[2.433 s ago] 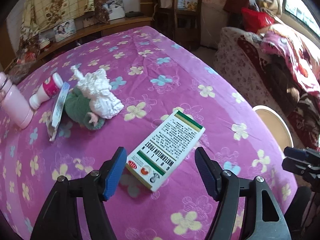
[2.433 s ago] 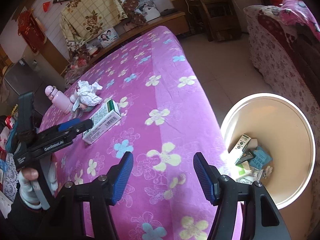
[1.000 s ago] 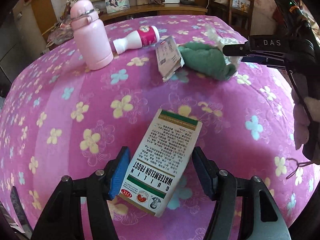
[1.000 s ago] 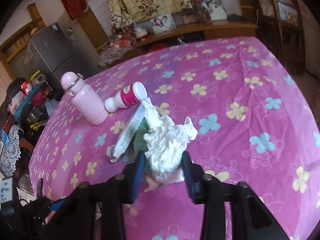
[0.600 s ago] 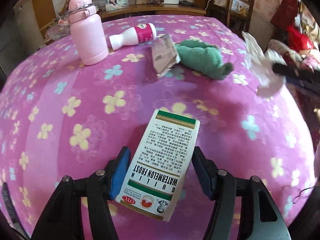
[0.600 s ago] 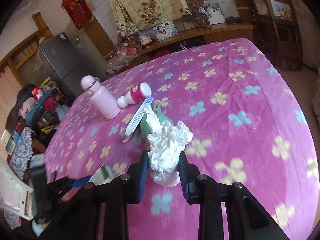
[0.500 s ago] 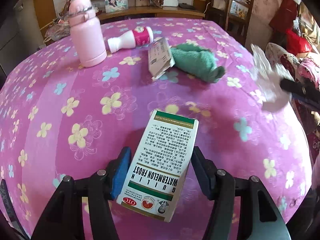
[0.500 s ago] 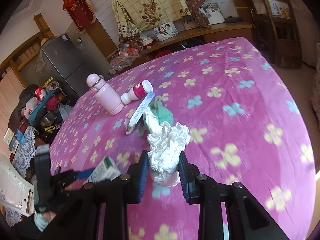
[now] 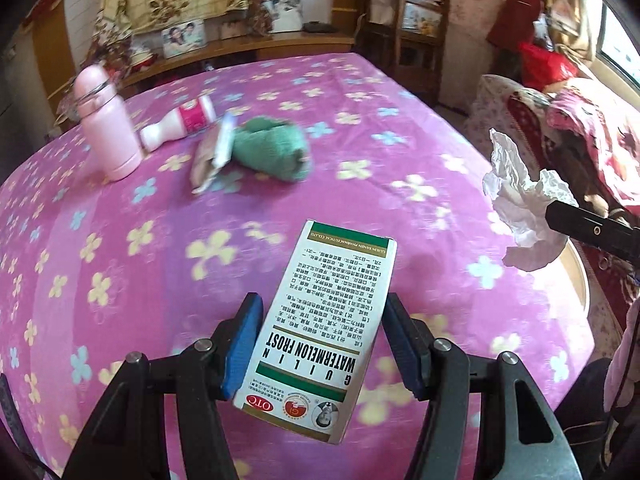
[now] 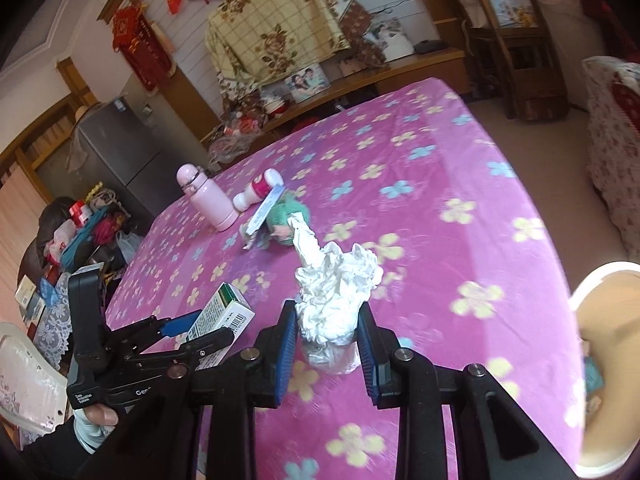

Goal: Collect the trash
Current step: 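Lift the box and tissue ball off the table with both grippers, then carry the box and tissue ball over the white bin with both grippers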

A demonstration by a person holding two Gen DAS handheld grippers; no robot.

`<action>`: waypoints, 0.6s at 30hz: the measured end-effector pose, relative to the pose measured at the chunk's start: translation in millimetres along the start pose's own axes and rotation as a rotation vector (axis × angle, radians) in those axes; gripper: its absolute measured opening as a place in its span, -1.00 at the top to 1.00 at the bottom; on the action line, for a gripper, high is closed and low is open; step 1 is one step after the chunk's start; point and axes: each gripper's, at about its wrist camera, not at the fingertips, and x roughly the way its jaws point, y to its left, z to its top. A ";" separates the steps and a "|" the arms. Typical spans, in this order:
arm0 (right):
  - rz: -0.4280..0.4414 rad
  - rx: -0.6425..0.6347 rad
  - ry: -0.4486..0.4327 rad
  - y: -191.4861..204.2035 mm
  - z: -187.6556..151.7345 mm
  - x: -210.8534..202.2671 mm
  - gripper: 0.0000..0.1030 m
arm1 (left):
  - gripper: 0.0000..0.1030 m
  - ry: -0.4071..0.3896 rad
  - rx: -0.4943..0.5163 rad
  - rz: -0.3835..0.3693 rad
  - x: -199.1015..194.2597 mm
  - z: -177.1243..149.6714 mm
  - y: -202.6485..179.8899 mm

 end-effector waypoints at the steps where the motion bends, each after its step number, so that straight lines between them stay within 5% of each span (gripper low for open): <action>1: -0.008 0.005 -0.005 -3.8 -1.3 -5.7 0.38 | -0.22 -0.003 0.009 -0.006 -0.7 1.2 -7.7; 18: -0.174 0.122 -0.109 -88.6 -25.4 -101.1 0.38 | -0.22 -0.021 0.162 -0.099 2.1 19.6 -121.8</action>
